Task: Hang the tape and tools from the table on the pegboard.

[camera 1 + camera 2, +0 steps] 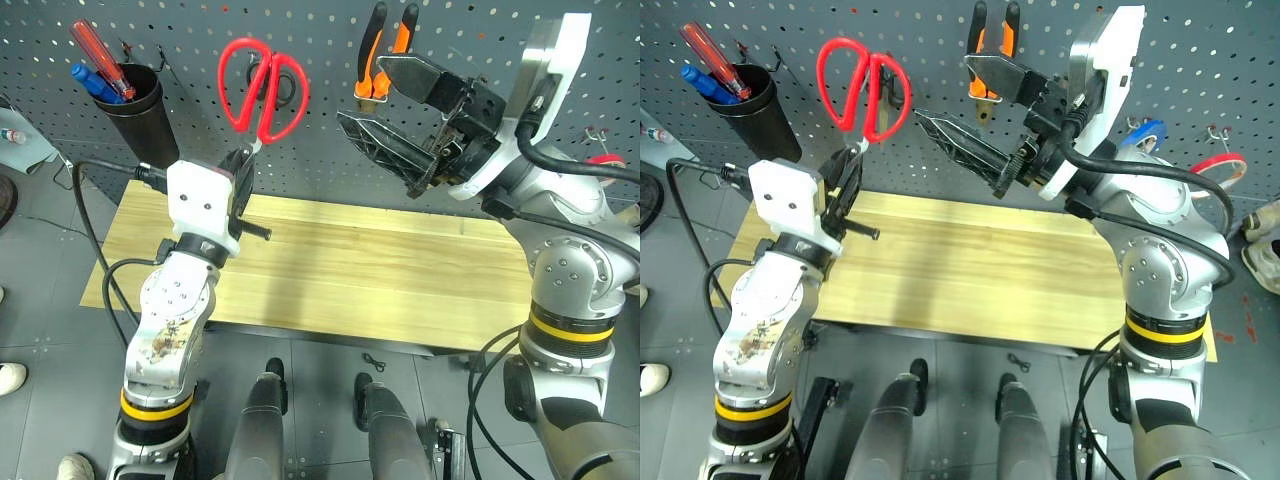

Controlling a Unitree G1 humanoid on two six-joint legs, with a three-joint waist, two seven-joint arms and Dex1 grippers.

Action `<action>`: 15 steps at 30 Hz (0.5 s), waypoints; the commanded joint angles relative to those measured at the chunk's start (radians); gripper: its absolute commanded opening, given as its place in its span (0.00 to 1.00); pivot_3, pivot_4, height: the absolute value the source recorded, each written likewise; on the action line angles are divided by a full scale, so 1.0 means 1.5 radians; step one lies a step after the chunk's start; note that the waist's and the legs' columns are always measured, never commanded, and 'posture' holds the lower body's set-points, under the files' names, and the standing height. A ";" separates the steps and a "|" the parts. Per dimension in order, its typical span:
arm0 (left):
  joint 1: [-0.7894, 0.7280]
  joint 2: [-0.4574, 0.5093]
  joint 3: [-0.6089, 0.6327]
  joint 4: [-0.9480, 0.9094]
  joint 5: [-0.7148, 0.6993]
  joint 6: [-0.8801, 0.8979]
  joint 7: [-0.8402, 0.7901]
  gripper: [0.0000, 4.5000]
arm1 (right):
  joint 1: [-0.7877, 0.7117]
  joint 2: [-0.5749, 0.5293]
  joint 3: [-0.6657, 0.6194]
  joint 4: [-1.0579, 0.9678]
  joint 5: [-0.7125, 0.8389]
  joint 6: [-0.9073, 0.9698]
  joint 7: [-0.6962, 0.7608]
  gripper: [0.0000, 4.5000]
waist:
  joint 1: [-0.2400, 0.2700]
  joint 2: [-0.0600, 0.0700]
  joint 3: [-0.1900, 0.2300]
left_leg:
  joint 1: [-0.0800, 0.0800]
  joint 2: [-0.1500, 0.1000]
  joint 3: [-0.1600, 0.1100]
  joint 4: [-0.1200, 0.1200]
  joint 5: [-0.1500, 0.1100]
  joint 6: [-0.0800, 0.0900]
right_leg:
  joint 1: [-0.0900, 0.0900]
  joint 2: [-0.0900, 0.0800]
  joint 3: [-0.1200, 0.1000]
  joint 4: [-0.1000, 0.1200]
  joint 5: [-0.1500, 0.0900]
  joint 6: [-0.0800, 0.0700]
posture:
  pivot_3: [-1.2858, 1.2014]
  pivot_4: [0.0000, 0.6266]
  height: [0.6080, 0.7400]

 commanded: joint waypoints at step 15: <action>-0.062 -0.049 0.008 0.129 -0.001 -0.012 0.000 0.03 | -0.015 -0.021 0.001 -0.018 -0.018 -0.014 -0.019 1.00 | -0.010 -0.001 0.000 | 0.000 0.000 0.000 0.005 0.000 0.000 | 0.001 0.000 0.000 0.004 0.001 0.000 | 0.53 0.50 1.00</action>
